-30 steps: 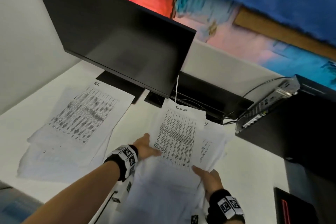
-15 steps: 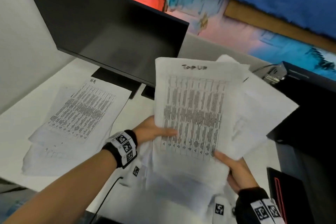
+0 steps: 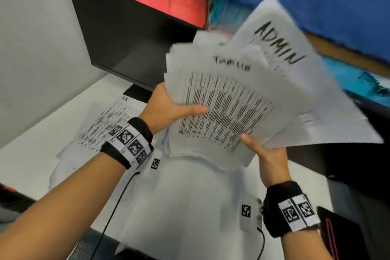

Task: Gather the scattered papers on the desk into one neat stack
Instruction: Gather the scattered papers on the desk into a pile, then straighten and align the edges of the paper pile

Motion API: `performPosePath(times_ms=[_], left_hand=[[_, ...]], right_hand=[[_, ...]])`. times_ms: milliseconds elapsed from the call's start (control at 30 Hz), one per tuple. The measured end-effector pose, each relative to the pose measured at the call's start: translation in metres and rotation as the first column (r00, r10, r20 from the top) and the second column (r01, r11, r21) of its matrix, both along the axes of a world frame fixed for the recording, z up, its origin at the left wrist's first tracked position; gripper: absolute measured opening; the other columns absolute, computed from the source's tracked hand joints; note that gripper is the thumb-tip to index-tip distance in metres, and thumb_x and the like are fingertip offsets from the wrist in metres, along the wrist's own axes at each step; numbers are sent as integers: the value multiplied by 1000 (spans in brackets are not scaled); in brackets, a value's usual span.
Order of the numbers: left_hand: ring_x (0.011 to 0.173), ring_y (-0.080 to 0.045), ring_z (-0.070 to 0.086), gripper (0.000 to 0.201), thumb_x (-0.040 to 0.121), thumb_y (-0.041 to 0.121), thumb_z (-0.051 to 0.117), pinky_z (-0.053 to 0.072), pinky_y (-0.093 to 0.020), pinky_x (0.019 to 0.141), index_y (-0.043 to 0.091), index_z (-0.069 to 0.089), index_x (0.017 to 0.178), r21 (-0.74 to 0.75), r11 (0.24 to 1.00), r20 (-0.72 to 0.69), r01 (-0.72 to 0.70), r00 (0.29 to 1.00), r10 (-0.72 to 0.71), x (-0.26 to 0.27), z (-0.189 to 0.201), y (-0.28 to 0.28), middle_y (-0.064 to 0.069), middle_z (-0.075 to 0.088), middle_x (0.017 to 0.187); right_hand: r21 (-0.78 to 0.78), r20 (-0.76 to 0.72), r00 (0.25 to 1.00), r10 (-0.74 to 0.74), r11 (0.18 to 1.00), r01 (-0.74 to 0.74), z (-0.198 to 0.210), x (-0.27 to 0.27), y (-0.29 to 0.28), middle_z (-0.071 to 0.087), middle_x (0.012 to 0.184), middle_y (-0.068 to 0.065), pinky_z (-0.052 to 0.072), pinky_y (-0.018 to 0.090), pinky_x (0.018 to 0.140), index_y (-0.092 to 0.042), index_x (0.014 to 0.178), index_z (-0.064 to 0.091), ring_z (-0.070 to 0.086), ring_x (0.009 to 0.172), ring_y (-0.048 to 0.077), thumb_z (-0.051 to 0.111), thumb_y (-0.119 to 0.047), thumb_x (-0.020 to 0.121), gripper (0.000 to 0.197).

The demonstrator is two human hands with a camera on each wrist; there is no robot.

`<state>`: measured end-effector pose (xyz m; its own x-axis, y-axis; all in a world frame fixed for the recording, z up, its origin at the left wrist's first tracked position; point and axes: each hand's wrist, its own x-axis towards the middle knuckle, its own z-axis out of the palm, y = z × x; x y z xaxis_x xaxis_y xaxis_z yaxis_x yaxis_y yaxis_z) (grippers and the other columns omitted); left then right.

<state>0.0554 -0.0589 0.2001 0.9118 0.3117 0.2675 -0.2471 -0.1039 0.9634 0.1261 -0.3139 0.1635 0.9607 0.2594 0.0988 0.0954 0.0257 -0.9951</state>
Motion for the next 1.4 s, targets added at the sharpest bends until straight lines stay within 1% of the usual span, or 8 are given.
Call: performPosePath(times_ms=[467,666,833,966,1100,1233,1300,1400], left_hand=[[103,-15,72,43,78,19,83,62,-37,86,16,67,118,-82,987,-298,-137,949,107,28,-70,6,-2,75,109],[104,-21,75,41,78,10,79,60,-42,90,5,70,117,-355,917,-130,-180,981,142,24,-44,15,-11,77,112],[125,-37,62,52,88,6,68,48,-55,104,4,55,138,-727,686,-28,29,997,-73,25,-42,25,-21,63,135],[119,-31,67,58,78,21,75,53,-50,101,8,61,134,-638,769,-189,-47,977,-96,26,-49,26,-15,68,131],[99,-23,76,38,81,26,74,61,-40,88,11,68,116,-521,834,-298,-181,954,21,17,-52,59,-16,72,123],[131,-20,52,102,68,36,89,41,-39,110,13,34,150,-31,933,-428,-357,849,311,16,-43,98,-3,51,148],[146,-19,35,126,61,36,94,32,-39,117,21,15,158,113,961,-402,-253,873,277,18,-38,103,1,31,161],[124,-20,63,122,50,33,99,54,-48,99,31,29,150,124,992,-382,4,923,45,18,-32,97,1,57,144]], right_hand=[[-129,-263,963,58,987,-95,-64,37,33,75,118,4,55,35,95,-10,131,60,70,112,22,84,-1,72,64],[-274,-445,887,-123,962,-4,-91,35,4,43,154,7,33,49,114,-33,157,16,44,139,28,93,-42,58,126],[295,-645,747,158,954,53,-103,28,-3,53,149,10,35,56,112,-18,151,42,52,132,28,93,-46,54,113],[412,-581,807,102,892,183,-84,32,6,64,137,16,52,51,97,-9,137,58,65,121,30,69,-24,87,54],[292,-505,863,24,945,145,-69,38,-5,71,127,15,50,55,96,-8,133,61,67,118,32,62,-13,95,38],[226,-433,901,27,971,79,-51,43,-24,73,123,15,55,47,92,-9,133,61,71,110,30,58,-4,93,40],[211,-412,910,33,976,60,-42,45,-34,75,118,15,60,40,83,-7,129,62,74,103,28,56,2,93,38],[201,-413,911,22,977,68,-38,49,-48,76,115,13,62,36,75,-9,120,66,76,97,24,51,6,96,32]])
